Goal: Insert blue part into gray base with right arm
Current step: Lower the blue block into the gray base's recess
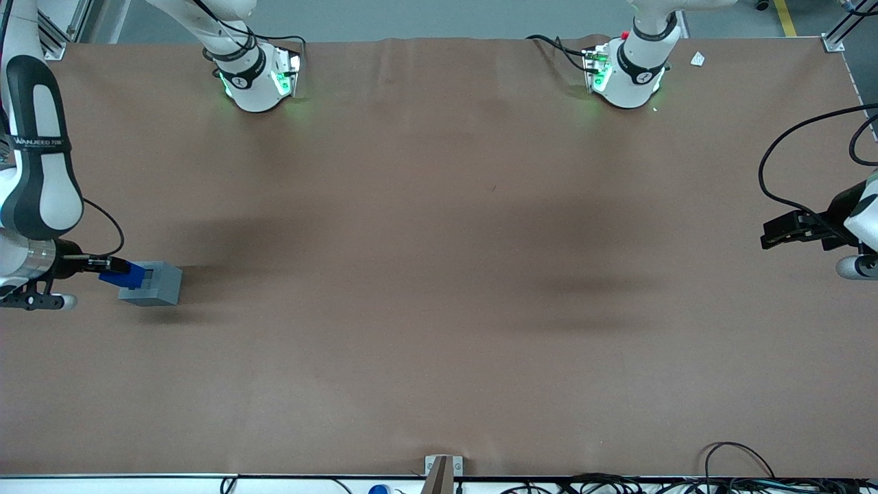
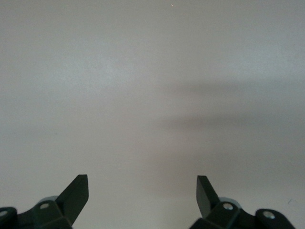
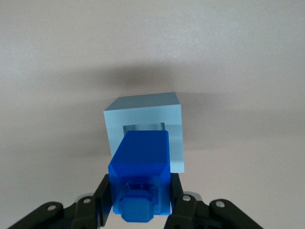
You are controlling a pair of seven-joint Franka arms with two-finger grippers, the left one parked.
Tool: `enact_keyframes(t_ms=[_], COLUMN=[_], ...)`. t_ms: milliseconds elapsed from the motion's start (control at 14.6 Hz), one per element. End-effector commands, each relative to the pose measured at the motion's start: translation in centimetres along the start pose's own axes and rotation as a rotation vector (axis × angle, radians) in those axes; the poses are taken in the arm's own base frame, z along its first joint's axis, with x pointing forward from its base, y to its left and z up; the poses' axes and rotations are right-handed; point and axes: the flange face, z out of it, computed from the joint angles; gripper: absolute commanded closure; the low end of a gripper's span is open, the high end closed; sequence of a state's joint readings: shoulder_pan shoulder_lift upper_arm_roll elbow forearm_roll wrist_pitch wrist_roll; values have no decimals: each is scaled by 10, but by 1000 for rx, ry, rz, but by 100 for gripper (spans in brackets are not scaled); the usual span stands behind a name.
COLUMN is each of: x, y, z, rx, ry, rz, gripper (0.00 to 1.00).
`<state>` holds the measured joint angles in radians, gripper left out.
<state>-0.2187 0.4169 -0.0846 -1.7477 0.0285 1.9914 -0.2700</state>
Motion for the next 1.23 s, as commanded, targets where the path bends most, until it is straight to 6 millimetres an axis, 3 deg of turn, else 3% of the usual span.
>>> enact_keyframes(t_ms=[0,686,1166], x=[-1,1,3], y=[5,0,-1], z=[-2,0,14], rx=[5,8,12], ry=[2,3,-15], rz=[-25,-32,-37], gripper=[82,82,82])
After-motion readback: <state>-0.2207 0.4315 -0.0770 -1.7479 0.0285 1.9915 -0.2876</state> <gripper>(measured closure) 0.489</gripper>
